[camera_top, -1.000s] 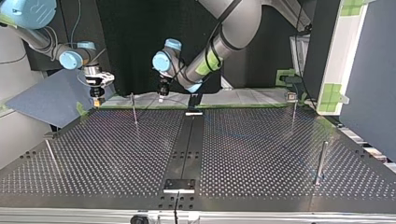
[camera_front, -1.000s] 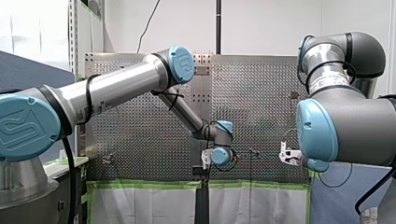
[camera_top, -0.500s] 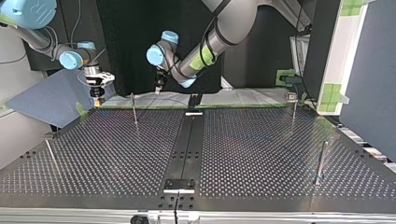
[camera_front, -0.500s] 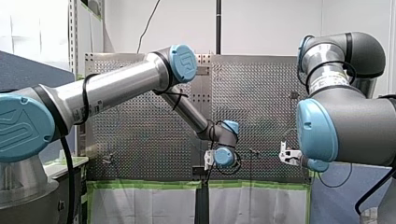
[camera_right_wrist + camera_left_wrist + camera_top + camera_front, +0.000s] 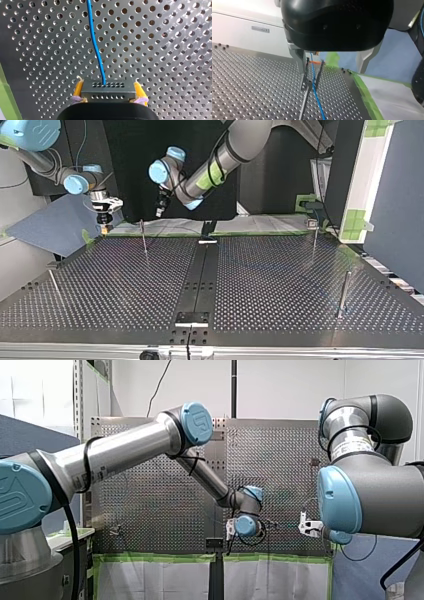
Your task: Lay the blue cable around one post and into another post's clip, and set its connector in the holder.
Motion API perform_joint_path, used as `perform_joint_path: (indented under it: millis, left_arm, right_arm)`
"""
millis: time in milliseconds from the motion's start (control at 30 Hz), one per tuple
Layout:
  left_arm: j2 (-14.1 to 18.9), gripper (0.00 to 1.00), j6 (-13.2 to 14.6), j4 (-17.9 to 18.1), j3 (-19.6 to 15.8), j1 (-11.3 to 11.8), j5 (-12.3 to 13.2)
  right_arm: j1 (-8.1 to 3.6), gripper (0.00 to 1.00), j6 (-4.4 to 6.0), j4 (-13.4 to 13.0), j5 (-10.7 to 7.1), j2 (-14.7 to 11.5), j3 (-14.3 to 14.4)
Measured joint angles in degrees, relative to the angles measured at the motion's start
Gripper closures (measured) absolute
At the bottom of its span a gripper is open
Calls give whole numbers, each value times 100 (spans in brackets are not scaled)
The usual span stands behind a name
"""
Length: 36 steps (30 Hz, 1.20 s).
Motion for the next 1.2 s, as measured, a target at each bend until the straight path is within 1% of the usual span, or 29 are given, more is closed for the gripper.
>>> perform_joint_path:
  millis: [133, 400, 1200]
  left_arm:
    - [13, 0, -27, -3, 6, -32, -12]
    - [17, 0, -105, -6, 10, -76, -48]
    - [16, 0, -136, -7, 10, -87, -50]
  right_arm:
    - [0, 100, 6, -2, -1, 0, 0]
    - [2, 100, 55, -19, -1, 2, 0]
    - [30, 100, 68, -23, -1, 3, 1]
